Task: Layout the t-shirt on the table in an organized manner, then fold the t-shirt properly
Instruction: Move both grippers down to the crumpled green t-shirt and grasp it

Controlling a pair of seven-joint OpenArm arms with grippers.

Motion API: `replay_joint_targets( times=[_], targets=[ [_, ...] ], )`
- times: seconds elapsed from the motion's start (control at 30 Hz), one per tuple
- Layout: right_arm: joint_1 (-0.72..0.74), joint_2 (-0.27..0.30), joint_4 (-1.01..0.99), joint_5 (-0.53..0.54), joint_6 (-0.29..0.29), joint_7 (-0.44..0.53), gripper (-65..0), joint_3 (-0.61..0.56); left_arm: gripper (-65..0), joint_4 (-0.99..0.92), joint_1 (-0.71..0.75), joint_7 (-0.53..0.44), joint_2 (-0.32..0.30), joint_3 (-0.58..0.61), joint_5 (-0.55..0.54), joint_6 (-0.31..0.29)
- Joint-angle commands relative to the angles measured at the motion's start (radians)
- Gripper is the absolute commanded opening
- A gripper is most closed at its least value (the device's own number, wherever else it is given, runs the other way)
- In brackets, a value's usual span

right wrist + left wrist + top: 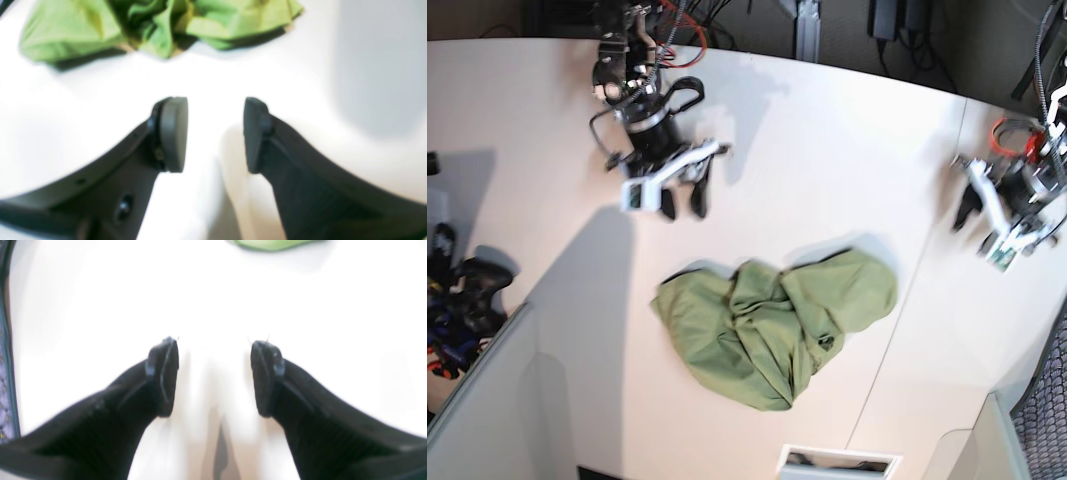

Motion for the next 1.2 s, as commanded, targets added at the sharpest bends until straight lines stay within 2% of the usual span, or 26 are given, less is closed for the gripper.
replay_joint_targets(
  times=[0.0,0.1,0.2,0.27,0.33,0.47,0.57,0.7,0.9,0.97,1.17],
  targets=[
    [0.051,-0.013,-0.017,-0.013,-0.002,0.022,-38.0,0.003,-27.1,-0.006,-0.029,-0.018,-0.005,-0.007,-0.013,-0.006],
    [0.157,-0.056,-0.114,-0.078,-0.002,0.022,-37.2,0.005,-27.1,-0.053,-0.076,-0.019,0.011,0.007,-0.034,-0.035],
    [0.247,-0.085,-0.166,-0.129,-0.006,0.022,-27.7,0.023,-26.9,-0.079,-0.115,-0.019,0.033,0.018,-0.033,-0.035],
    [0.297,-0.096,-0.190,-0.154,-0.010,0.021,-24.2,0.035,-21.5,-0.091,-0.138,-0.019,0.035,0.031,-0.034,-0.035],
    [0.342,-0.101,-0.227,-0.196,-0.011,0.021,-24.2,0.043,-17.3,-0.109,-0.159,-0.024,0.035,0.052,-0.034,-0.035],
    [0.429,-0.100,-0.354,-0.263,-0.013,0.022,-24.2,0.042,-17.3,-0.178,-0.223,-0.062,0.035,0.107,-0.033,-0.034],
    [0.483,-0.100,-0.452,-0.283,-0.040,0.022,-24.2,0.042,-17.3,-0.233,-0.281,-0.072,0.047,0.144,-0.032,-0.034],
    [0.521,-0.100,-0.567,-0.317,-0.058,0.036,-24.3,0.042,-17.3,-0.313,-0.346,-0.071,0.091,0.151,-0.034,-0.034],
    [0.533,-0.100,-0.642,-0.333,-0.102,0.129,-24.6,0.042,-17.3,-0.398,-0.383,-0.072,0.175,0.172,-0.040,-0.034],
    [0.533,-0.101,-0.644,-0.359,-0.102,0.130,-30.9,0.042,-17.3,-0.418,-0.389,-0.082,0.205,0.180,-0.040,-0.034],
    [0.533,-0.100,-0.644,-0.362,-0.102,0.130,-64.8,0.042,-17.3,-0.466,-0.396,-0.108,0.286,0.180,-0.035,-0.035]
  ],
)
